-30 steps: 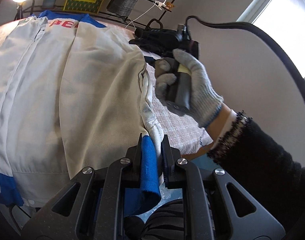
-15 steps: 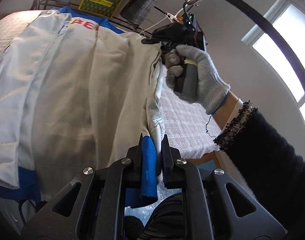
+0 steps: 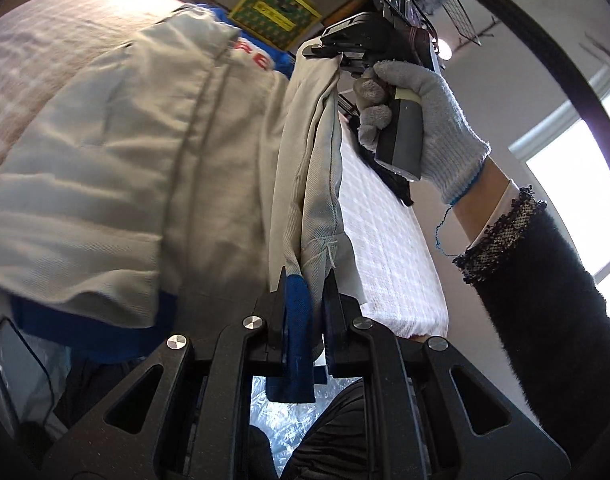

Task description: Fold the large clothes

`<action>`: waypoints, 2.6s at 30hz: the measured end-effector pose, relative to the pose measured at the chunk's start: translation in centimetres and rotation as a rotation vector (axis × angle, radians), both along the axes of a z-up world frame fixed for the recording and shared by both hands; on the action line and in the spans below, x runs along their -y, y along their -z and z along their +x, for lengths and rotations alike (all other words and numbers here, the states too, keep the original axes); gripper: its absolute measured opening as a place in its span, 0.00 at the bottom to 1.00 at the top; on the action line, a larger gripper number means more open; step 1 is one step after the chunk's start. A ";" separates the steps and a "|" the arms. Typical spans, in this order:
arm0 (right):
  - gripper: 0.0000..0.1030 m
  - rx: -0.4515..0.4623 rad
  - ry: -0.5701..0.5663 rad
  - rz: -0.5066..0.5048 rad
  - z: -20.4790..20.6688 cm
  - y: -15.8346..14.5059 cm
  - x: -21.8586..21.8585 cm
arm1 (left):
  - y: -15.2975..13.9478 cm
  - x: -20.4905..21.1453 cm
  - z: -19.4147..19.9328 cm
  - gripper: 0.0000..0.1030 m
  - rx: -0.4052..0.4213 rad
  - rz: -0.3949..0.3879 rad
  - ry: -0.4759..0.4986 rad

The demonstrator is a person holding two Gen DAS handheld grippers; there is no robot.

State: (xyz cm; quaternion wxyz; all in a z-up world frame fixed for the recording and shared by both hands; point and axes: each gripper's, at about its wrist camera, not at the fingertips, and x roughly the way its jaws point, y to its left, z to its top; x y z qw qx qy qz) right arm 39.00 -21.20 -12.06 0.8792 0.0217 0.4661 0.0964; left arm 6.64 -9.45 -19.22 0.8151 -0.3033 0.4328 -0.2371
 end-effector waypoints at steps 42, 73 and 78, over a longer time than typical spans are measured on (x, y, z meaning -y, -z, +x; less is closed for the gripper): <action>0.24 -0.163 -0.190 0.308 -22.4 1.1 -1.3 | -0.8 -10.8 -3.1 0.23 0.059 0.206 -0.080; 0.40 -0.138 -0.579 -0.111 -29.8 5.1 -0.3 | 0.3 -2.7 2.4 0.37 0.002 0.392 0.139; 0.32 -0.160 -0.632 -0.129 -29.3 7.0 -1.2 | 0.1 -1.3 2.3 0.19 0.038 0.450 0.191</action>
